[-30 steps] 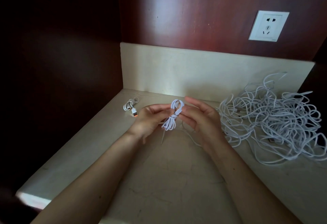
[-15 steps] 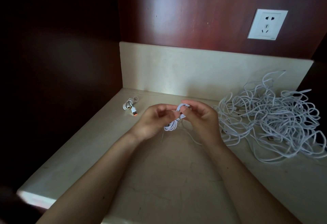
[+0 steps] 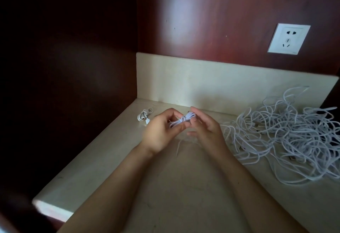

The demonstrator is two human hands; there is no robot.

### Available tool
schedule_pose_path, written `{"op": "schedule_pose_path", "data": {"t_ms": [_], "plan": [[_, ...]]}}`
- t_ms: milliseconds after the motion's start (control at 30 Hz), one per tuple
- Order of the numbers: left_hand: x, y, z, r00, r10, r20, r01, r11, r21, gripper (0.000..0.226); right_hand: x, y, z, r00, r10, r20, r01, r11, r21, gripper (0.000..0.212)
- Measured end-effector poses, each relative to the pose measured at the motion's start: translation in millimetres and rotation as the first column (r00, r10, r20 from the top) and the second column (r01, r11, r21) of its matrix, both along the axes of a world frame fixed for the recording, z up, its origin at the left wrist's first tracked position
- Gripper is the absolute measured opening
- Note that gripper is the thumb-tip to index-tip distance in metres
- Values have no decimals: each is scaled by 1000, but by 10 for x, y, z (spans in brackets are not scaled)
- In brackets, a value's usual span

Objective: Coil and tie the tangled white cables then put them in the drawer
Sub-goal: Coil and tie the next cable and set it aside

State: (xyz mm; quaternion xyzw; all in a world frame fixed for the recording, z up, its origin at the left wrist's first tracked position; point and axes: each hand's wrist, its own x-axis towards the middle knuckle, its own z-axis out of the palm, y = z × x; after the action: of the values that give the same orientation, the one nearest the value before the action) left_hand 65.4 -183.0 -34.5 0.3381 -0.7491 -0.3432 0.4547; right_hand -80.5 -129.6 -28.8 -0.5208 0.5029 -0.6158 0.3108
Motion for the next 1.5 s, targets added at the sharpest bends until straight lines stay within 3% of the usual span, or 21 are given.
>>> {"op": "schedule_pose_path", "data": {"t_ms": [167, 300, 400, 633, 867, 1000, 1133, 1233, 1333, 1400, 1433, 1500], "plan": [[52, -82, 3, 978, 205, 26, -202, 976, -80, 29, 191, -404, 178, 997, -17, -69, 19, 999, 26, 32], [151, -256, -53, 964, 263, -47, -264, 964, -23, 33, 276, -793, 254, 996, -14, -85, 23, 994, 107, 31], [273, -404, -107, 942, 329, 61, -326, 944, -55, 32, 315, -1035, 211, 994, -18, -112, 37, 985, 169, 20], [303, -513, -167, 776, 553, 303, -489, 831, -266, 33, 423, -1555, -105, 957, 32, -287, 50, 960, 274, 23], [326, -548, -227, 680, 606, 413, -552, 794, -256, 20, 506, -1668, -252, 938, 62, -341, 24, 969, 244, 18], [292, -531, -195, 623, 614, 485, -546, 785, -292, 22, 484, -1556, -230, 816, 90, -571, 36, 978, 207, 28], [249, -528, -186, 647, 611, 457, -524, 791, -316, 24, 328, -1233, -104, 654, 104, -749, 33, 986, 165, 39], [176, -472, -143, 765, 572, 297, -471, 811, -348, 18, 143, -907, -14, 452, 39, -891, 81, 993, 84, 36], [96, -342, -89, 887, 401, 230, -315, 888, -334, 20, -80, -574, 54, 342, -15, -940, 118, 993, 27, 35], [7, -208, -62, 918, 223, 327, -174, 969, -174, 23, -238, -354, 73, 306, -7, -952, 148, 988, 41, 34], [-40, -144, -59, 899, 168, 405, -140, 985, -100, 29, -307, -255, 60, 292, 6, -957, 158, 986, 55, 33], [-119, -23, -67, 803, 161, 574, -123, 987, -105, 38, -400, -72, 17, 286, 33, -958, 154, 985, 79, 33]]}}
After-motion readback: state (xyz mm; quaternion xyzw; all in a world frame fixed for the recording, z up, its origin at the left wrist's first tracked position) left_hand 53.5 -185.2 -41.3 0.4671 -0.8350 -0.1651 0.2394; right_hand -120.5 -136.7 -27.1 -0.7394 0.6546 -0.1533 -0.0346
